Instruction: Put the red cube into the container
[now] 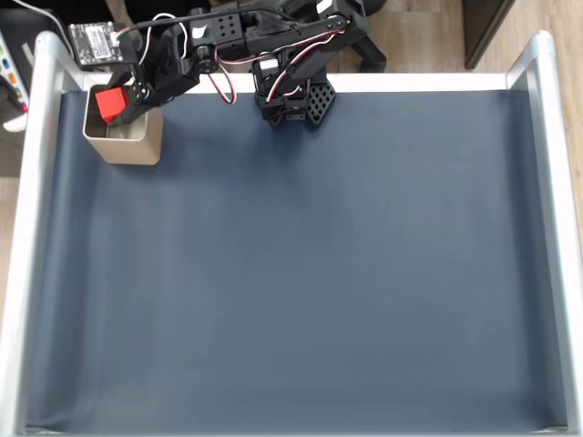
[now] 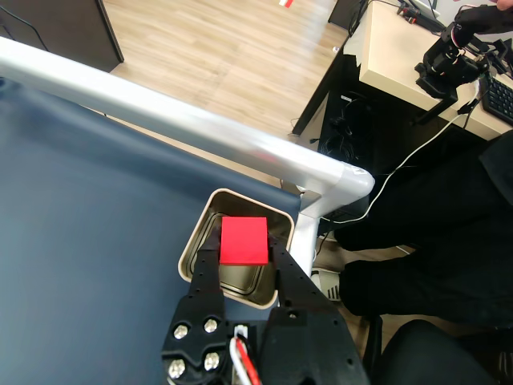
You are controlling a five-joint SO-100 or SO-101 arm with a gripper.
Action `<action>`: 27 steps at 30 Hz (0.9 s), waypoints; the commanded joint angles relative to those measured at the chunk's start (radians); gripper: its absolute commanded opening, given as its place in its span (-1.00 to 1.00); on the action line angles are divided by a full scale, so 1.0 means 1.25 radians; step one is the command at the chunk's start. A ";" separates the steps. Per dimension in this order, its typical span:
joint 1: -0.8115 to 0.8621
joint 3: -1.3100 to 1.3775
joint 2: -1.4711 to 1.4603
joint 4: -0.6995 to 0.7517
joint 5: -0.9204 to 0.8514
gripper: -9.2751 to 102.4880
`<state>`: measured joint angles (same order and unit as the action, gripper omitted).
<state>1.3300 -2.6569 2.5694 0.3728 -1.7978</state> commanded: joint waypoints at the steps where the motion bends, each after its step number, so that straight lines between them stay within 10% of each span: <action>1: 0.006 -0.001 -0.001 -0.044 0.007 -0.83; 27: 0.007 -0.044 -0.012 -0.088 0.058 -0.46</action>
<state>1.3300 -2.7167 2.5510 0.2869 -1.7426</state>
